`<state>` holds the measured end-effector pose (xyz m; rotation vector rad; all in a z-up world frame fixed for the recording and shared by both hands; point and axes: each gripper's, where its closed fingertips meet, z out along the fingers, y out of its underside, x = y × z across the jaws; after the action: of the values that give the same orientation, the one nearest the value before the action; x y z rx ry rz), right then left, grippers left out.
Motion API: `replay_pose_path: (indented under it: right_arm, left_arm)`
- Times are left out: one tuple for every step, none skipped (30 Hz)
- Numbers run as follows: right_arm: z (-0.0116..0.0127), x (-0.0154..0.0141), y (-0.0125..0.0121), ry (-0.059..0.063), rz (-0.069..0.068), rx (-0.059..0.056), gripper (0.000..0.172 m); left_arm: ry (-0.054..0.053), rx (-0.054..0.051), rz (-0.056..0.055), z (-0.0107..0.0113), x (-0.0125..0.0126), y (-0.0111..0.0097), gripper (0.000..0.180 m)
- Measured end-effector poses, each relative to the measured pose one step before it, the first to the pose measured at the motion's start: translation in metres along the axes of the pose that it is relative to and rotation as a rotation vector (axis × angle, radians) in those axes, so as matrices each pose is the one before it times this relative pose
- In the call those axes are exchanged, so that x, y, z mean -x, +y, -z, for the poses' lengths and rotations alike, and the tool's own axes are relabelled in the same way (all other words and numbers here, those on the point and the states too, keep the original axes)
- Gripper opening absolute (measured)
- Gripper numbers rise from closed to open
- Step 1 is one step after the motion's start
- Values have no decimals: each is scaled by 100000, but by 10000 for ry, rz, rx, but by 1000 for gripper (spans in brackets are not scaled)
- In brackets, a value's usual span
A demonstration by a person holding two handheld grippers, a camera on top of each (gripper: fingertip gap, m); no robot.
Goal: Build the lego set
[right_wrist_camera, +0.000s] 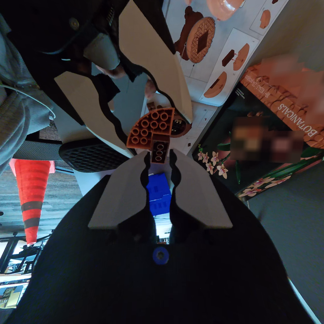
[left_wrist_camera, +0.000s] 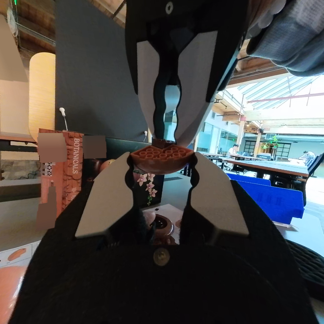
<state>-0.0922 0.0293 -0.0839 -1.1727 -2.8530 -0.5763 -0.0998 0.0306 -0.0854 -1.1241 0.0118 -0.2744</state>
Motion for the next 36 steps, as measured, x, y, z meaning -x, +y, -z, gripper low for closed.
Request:
replay_pose_path:
  right_arm:
    - [10,30,-95,-14,16,-50,20]
    - [1,10,-73,-3,18,-33,20]
    - [3,-55,-31,36,10,-16,20]
    - [6,-69,-23,35,-2,-17,19]
    - [10,-6,2,-6,5,-8,19]
    - [29,24,49,-31,-23,7,20]
    - [86,144,1,-123,-53,-49,23]
    - [150,130,-24,-141,-80,-105,25]
    - [237,-21,57,-70,-118,-136,26]
    - [314,21,54,-165,-174,-231,31]
    - [445,109,81,-320,-291,-340,35]
    - [557,1,2,-348,-394,-507,37]
    - [615,-125,-10,-350,-466,-643,40]
    - [611,-223,-29,-380,-576,-803,48]
    - [560,-259,-110,-473,-644,-974,58]
    - [489,-194,-221,-645,-725,-1153,67]
    - [425,-234,-169,-755,-859,-1197,74]
    - [335,-360,-65,-819,-959,-1163,82]
    - [230,-376,12,-929,-969,-1148,88]
    - [80,-573,137,-891,-1003,-1087,89]
    - [-31,-628,281,-869,-978,-937,91]
    - [-148,-668,396,-798,-925,-782,91]
    - [-271,-626,541,-701,-839,-526,92]
    - [-358,-624,724,-546,-683,-205,92]
    - [-436,-391,716,-476,-472,2,92]
    - [-485,-143,599,-413,-315,90,89]
    - [-530,-45,555,-278,-201,208,87]
    - [-547,76,440,-189,-49,229,86]
    - [-523,116,408,-99,19,288,84]
    - [-458,112,327,-32,55,295,82]
    - [-372,58,269,2,48,281,78]
    - [-298,30,126,-11,30,188,76]
    - [-208,-26,-24,-18,-30,66,74]
    - [-110,7,-61,-83,-87,32,72]
    - [-41,-58,-50,-75,-124,24,69]
    - [21,-125,-22,-41,-96,14,66]
  left_arm:
    - [10,-6,1,4,-15,-12,62]
    - [11,11,3,-3,-24,20,63]
    - [-16,-12,22,18,36,1,63]
    - [-9,-4,34,14,49,-1,63]
    - [0,-3,25,4,26,10,63]
    - [-10,1,-1,6,24,8,63]
    - [-10,5,-15,6,16,18,63]
    - [5,-7,1,13,-6,5,63]
    - [4,3,3,8,4,11,63]
    - [-8,-1,16,17,33,18,63]
    - [2,5,20,8,16,22,62]
    - [10,-6,30,10,7,1,63]
    - [11,-28,32,22,7,-43,63]
    - [8,-37,24,24,5,-56,63]
    - [10,-39,32,26,15,-63,63]
    - [25,-48,55,30,-7,-60,63]
    - [26,-26,43,16,-18,-36,63]
    - [28,-32,10,29,-29,-37,63]
    - [35,-24,-19,10,-67,-27,63]
    - [39,-24,-32,-13,-86,-12,63]
    - [69,-21,-29,-7,-131,-22,63]
    - [69,-37,-11,-12,-134,-36,62]
    - [42,-46,-18,-3,-76,-48,62]
    - [60,-46,2,-3,-89,-40,62]
    - [59,-40,24,-12,-81,-29,62]
    - [60,13,17,-36,-90,65,62]
    - [82,32,5,-50,-134,97,62]
    - [59,57,-14,-52,-116,132,63]
    - [44,40,-31,-47,-90,101,63]
    - [43,34,-7,-29,-83,77,63]
    - [25,17,11,-27,-47,43,63]
    - [24,15,-9,-26,-45,31,62]
    - [29,19,-13,-23,-49,36,63]
    - [16,-3,-9,-14,-43,-6,62]
    - [1,4,-16,7,-12,6,62]
    - [12,1,-1,9,-18,-3,62]
